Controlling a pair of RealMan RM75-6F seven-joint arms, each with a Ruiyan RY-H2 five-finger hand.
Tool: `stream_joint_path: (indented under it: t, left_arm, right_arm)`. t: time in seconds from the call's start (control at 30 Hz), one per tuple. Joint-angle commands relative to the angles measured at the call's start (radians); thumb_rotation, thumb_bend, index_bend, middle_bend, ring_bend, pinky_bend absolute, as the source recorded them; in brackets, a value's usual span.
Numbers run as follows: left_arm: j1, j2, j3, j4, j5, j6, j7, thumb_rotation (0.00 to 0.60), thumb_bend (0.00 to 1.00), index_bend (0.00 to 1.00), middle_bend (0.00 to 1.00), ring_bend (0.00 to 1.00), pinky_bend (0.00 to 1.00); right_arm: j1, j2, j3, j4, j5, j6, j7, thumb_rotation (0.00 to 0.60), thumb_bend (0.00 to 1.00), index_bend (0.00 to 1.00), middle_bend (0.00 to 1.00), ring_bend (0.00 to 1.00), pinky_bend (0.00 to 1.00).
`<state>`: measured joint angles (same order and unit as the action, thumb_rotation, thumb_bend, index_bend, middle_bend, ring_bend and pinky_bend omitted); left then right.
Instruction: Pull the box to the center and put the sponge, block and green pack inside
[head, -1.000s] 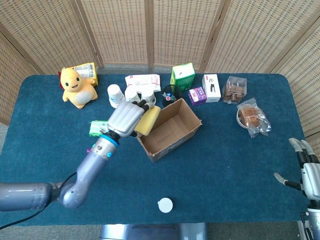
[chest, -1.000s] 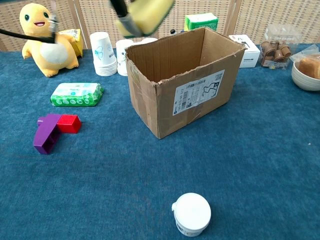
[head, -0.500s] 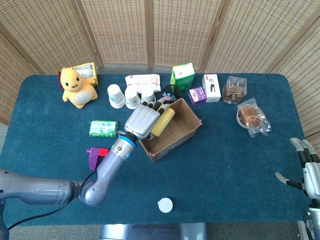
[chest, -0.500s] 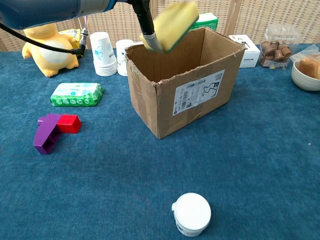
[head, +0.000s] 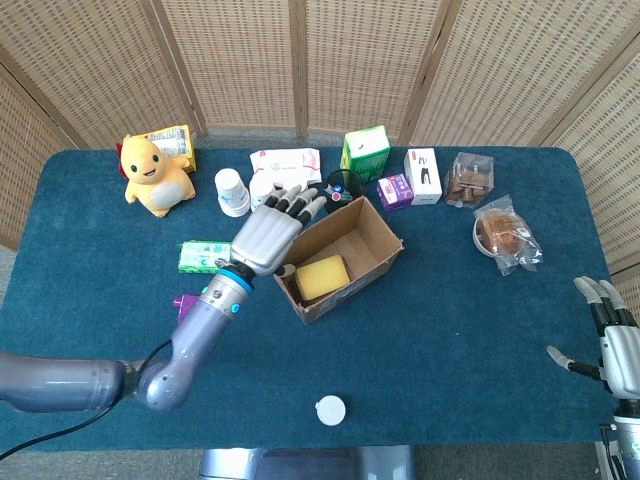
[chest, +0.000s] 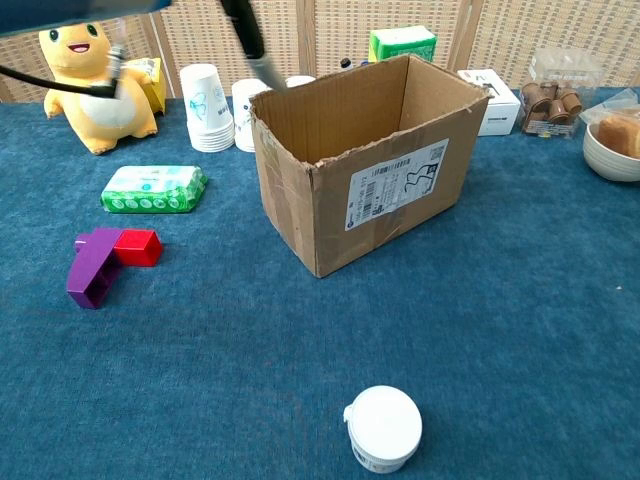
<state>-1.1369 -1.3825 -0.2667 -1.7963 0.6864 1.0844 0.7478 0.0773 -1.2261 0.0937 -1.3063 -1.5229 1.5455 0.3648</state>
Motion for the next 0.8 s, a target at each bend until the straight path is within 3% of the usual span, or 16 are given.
stream_joint_path:
  t: [0.03,0.37,0.63,0.8]
  left_arm:
    - [0.089,0.106,0.098,-0.021,0.156,-0.027,-0.076,0.6,0.11,0.0,0.0,0.0,0.18]
    - [0.306,0.267,0.298,0.07,0.504,-0.064,-0.388,0.6,0.1,0.0,0.0,0.0,0.2]
    - [0.402,0.285,0.392,0.18,0.615,-0.106,-0.508,0.6,0.1,0.0,0.0,0.0,0.2]
    - [0.439,0.25,0.42,0.239,0.68,-0.112,-0.523,0.6,0.1,0.0,0.0,0.0,0.19]
  right_arm:
    - [-0.001,0.003,-0.002,-0.004,-0.004,0.003,0.003,0.6,0.0,0.09,0.0,0.0,0.23]
    - [0.001,-0.001,-0.01,-0.024,-0.016,0.002,-0.036,0.6,0.0,0.09,0.0,0.0,0.23]
    - [0.002,-0.005,-0.009,-0.027,-0.013,0.0,-0.051,0.6,0.0,0.09,0.0,0.0,0.23]
    - [0.002,-0.005,-0.009,-0.028,-0.011,0.0,-0.05,0.6,0.0,0.09,0.0,0.0,0.23]
